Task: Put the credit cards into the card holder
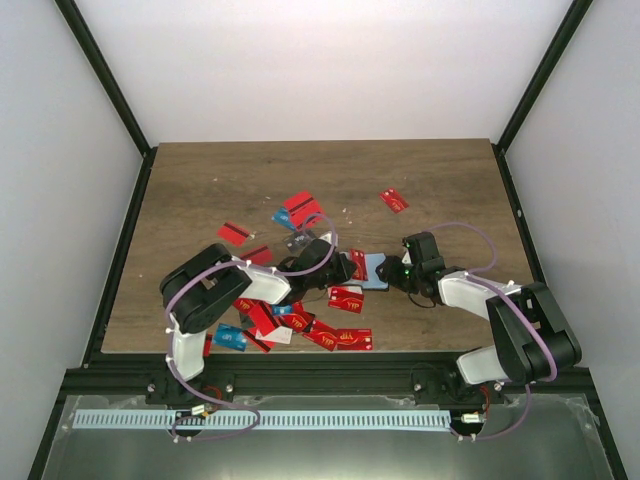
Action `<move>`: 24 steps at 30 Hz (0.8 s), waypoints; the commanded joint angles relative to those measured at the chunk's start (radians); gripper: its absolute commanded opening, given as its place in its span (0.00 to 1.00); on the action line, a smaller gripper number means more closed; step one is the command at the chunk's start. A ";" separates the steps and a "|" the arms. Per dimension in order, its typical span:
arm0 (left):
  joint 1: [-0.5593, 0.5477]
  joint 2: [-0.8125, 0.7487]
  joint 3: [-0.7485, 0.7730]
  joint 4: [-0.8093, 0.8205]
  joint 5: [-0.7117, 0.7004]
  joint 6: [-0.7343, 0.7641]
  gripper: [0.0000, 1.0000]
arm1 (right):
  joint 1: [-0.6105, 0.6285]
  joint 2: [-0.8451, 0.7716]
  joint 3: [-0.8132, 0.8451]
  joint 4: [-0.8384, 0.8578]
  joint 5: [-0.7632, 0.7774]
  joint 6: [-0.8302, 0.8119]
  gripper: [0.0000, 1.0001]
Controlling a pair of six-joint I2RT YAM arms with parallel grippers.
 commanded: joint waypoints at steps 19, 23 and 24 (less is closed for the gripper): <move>-0.020 0.010 -0.053 -0.008 0.043 -0.072 0.04 | 0.005 0.022 -0.029 -0.053 -0.040 0.007 0.47; -0.018 -0.005 -0.081 0.020 0.040 -0.103 0.04 | 0.005 0.023 -0.032 -0.052 -0.037 0.009 0.47; -0.019 -0.014 -0.089 0.021 0.033 -0.111 0.04 | 0.005 0.024 -0.032 -0.052 -0.037 0.009 0.46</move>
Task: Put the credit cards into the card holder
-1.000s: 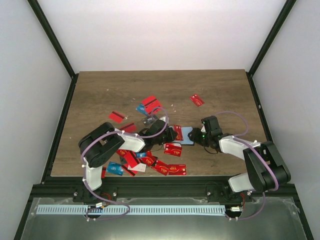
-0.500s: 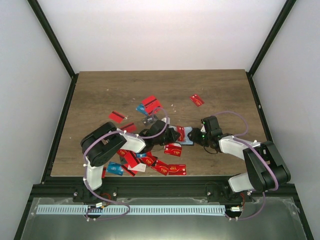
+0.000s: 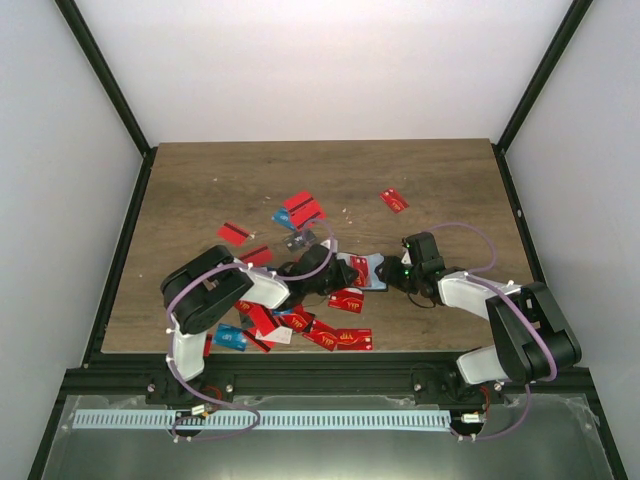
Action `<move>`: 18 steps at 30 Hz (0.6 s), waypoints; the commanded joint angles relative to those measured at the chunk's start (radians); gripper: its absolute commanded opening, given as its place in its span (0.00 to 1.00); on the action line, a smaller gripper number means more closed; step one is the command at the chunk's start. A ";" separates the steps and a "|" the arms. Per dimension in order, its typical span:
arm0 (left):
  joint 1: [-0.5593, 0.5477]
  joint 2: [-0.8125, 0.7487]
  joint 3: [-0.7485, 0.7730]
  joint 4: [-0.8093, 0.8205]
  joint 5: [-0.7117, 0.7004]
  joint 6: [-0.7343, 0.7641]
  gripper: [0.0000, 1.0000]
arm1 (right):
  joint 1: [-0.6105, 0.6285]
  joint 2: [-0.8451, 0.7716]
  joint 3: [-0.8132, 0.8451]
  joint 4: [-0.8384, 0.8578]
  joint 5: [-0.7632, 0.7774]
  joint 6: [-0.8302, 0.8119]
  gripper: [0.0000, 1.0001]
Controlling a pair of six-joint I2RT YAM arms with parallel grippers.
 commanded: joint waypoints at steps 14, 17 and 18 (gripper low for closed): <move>-0.007 -0.029 -0.069 0.000 -0.035 -0.053 0.04 | 0.006 0.003 0.017 -0.099 -0.046 -0.064 0.44; -0.008 -0.024 -0.064 0.011 -0.019 -0.048 0.04 | 0.005 -0.003 0.036 -0.109 -0.056 -0.084 0.44; -0.008 -0.019 -0.062 0.022 -0.010 -0.050 0.04 | 0.006 0.000 0.040 -0.112 -0.057 -0.085 0.44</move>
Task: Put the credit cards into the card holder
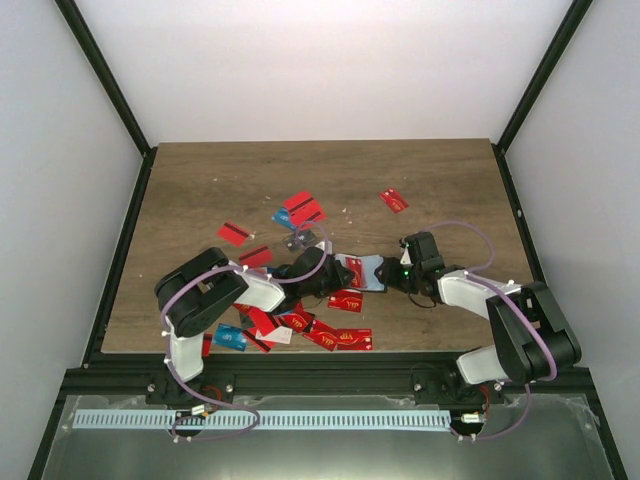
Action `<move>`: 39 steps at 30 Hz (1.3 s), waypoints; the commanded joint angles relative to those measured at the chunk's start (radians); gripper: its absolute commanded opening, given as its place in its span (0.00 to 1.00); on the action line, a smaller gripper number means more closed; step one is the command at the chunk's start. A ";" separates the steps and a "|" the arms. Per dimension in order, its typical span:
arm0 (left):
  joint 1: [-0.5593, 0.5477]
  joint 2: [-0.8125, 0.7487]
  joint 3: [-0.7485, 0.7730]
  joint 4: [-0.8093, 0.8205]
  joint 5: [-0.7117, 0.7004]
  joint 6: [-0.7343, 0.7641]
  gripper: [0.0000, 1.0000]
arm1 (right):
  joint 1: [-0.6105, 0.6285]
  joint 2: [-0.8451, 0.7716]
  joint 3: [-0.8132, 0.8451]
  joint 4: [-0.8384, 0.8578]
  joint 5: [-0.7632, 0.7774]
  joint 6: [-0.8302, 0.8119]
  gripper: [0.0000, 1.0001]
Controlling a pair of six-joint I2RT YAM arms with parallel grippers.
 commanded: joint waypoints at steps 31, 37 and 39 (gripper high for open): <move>-0.004 0.085 0.162 -0.227 0.078 0.236 0.16 | 0.005 -0.117 0.091 -0.255 0.095 -0.044 0.45; -0.006 0.052 0.215 -0.388 0.040 0.327 0.29 | 0.005 -0.137 0.084 -0.263 0.115 -0.034 0.45; -0.006 0.049 0.238 -0.448 0.023 0.358 0.33 | 0.006 -0.138 0.079 -0.256 0.115 -0.029 0.45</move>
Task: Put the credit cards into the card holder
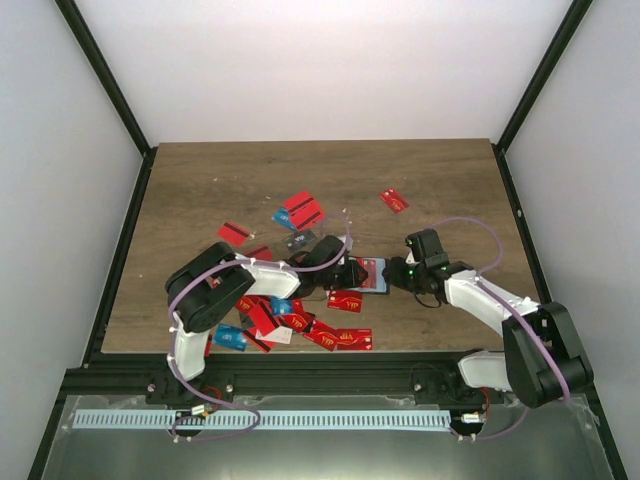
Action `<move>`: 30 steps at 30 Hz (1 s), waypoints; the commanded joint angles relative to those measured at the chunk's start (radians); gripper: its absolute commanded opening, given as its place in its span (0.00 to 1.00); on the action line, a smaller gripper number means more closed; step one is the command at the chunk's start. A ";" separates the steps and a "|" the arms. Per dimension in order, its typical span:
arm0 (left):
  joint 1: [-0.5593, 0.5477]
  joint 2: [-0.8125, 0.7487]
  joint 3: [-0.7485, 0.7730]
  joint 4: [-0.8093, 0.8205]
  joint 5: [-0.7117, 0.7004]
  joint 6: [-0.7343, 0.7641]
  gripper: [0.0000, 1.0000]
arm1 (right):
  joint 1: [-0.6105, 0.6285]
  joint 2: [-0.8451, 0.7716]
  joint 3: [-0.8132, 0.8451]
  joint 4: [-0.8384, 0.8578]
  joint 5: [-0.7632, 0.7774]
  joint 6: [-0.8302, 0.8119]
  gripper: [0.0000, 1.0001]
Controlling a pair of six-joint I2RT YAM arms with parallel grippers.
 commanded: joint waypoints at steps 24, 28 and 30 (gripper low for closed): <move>-0.003 0.012 0.209 -0.487 -0.174 0.277 0.49 | 0.005 0.100 -0.016 0.104 -0.012 0.001 0.26; -0.002 0.031 0.224 -0.489 -0.173 0.282 0.43 | 0.005 0.132 -0.019 0.128 -0.022 0.000 0.23; -0.003 0.041 0.232 -0.488 -0.171 0.283 0.40 | 0.004 0.151 -0.017 0.136 -0.027 -0.003 0.21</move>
